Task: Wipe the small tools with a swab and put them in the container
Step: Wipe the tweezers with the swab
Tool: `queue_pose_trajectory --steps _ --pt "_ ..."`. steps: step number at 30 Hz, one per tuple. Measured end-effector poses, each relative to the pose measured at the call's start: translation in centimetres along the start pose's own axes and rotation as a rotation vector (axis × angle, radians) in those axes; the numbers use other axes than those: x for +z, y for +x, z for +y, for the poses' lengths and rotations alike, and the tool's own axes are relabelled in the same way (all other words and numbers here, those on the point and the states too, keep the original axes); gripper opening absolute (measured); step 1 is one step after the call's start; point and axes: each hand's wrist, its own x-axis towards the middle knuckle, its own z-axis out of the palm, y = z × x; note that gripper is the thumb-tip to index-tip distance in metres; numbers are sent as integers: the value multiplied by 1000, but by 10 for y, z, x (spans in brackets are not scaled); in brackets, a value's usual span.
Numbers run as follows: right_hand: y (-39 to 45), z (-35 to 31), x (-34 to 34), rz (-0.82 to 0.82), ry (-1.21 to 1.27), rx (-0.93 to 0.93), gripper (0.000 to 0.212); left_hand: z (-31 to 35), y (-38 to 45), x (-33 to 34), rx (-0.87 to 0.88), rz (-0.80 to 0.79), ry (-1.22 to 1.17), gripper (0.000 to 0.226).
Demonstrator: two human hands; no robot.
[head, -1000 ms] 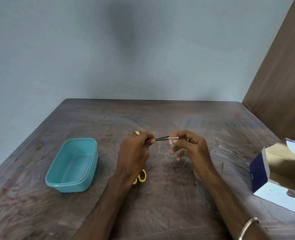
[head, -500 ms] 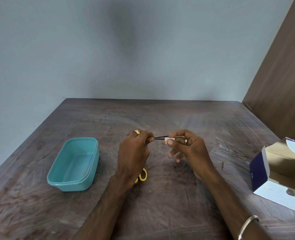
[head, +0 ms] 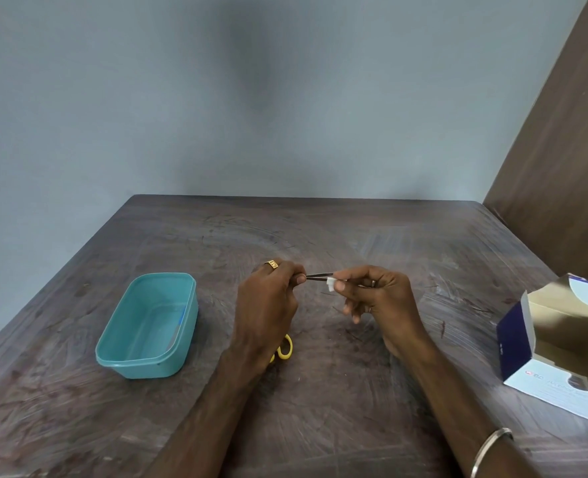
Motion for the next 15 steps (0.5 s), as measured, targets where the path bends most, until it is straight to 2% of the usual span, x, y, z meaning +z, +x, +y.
queue_pose_trajectory --steps 15 --pt "-6 -1 13 -6 59 12 12 5 1 -5 7 27 30 14"
